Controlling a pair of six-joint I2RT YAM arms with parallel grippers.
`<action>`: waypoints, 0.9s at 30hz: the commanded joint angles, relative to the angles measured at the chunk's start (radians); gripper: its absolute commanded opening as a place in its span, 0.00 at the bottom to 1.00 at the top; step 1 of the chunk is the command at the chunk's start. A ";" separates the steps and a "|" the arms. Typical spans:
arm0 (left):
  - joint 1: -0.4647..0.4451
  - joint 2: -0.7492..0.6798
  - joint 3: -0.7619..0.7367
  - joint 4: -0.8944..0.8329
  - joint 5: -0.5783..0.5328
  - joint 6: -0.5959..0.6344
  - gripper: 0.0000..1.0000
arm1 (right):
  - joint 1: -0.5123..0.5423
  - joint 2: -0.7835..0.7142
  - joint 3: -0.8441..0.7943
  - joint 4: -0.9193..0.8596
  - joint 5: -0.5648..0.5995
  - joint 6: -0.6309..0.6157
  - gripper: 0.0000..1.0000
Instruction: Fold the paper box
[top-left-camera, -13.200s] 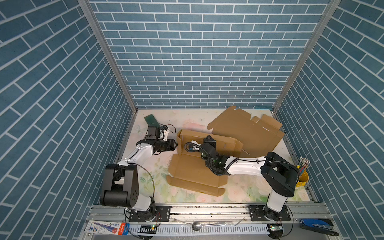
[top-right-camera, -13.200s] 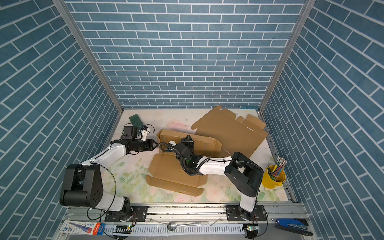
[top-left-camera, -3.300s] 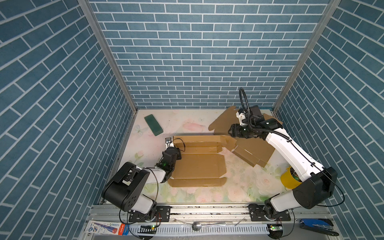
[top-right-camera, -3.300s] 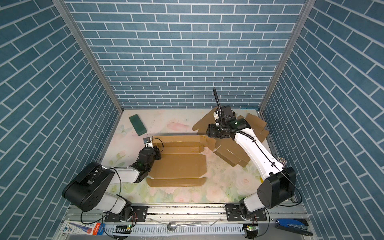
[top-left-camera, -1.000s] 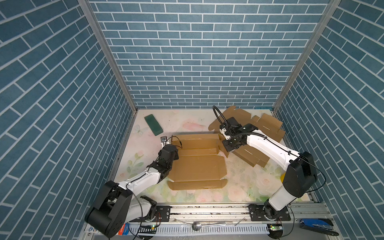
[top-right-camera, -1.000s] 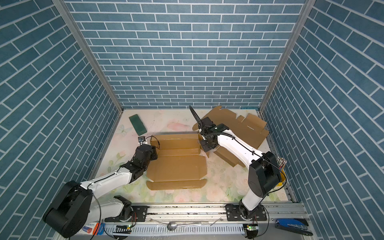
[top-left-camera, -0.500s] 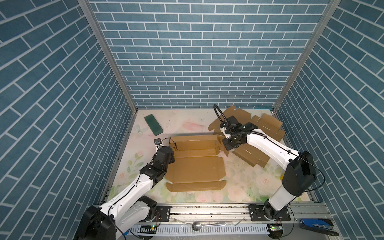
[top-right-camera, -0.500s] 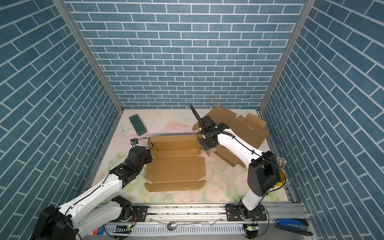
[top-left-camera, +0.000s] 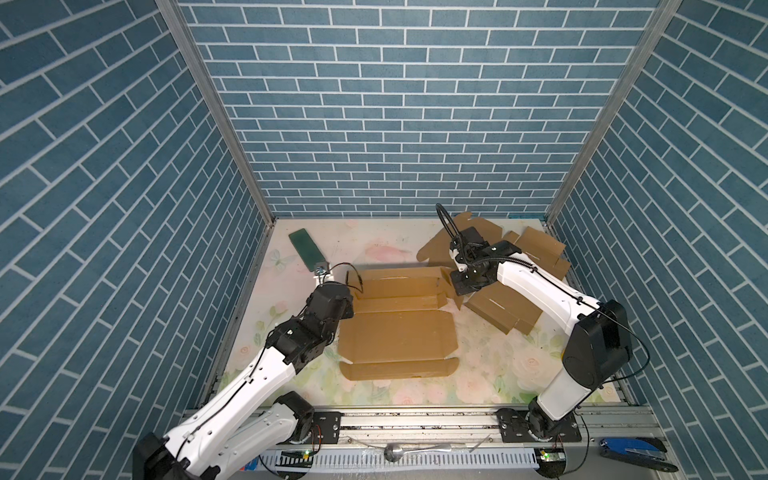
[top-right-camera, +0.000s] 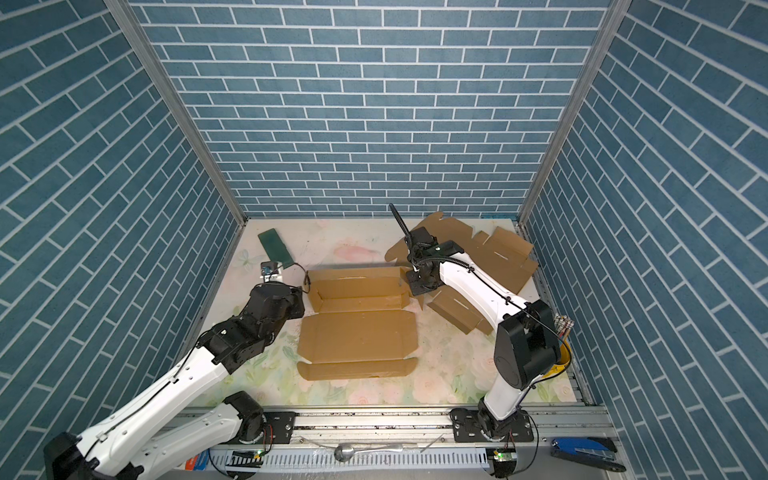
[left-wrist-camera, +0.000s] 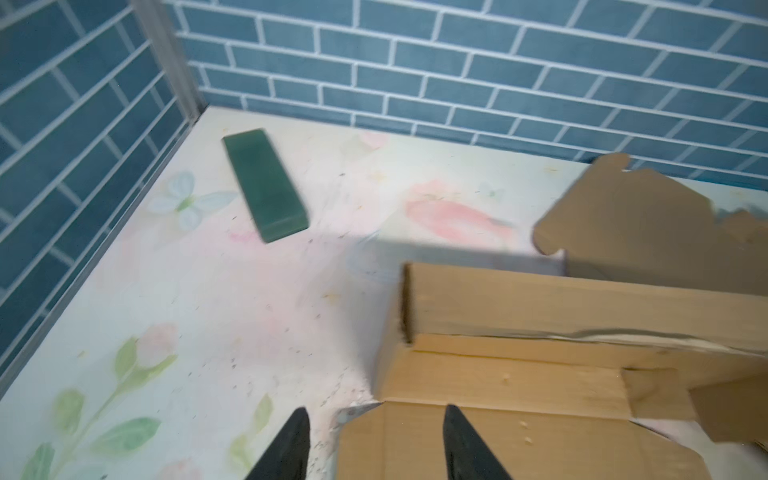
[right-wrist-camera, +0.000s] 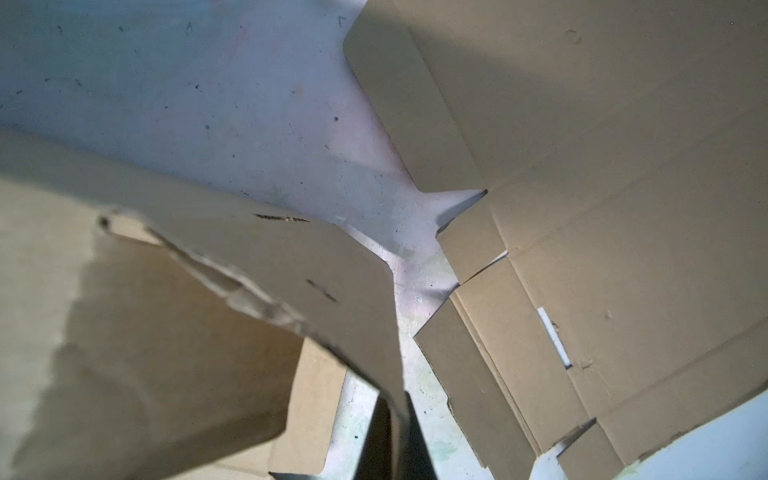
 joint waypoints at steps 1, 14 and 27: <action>-0.135 0.106 0.040 0.054 0.056 0.097 0.53 | -0.010 0.006 0.057 -0.020 -0.017 0.050 0.00; -0.297 0.739 0.066 0.752 0.755 0.000 0.36 | -0.024 -0.007 0.044 -0.005 -0.043 0.064 0.00; -0.291 0.996 0.090 0.861 0.764 -0.144 0.30 | -0.034 -0.028 0.021 0.018 -0.105 0.089 0.00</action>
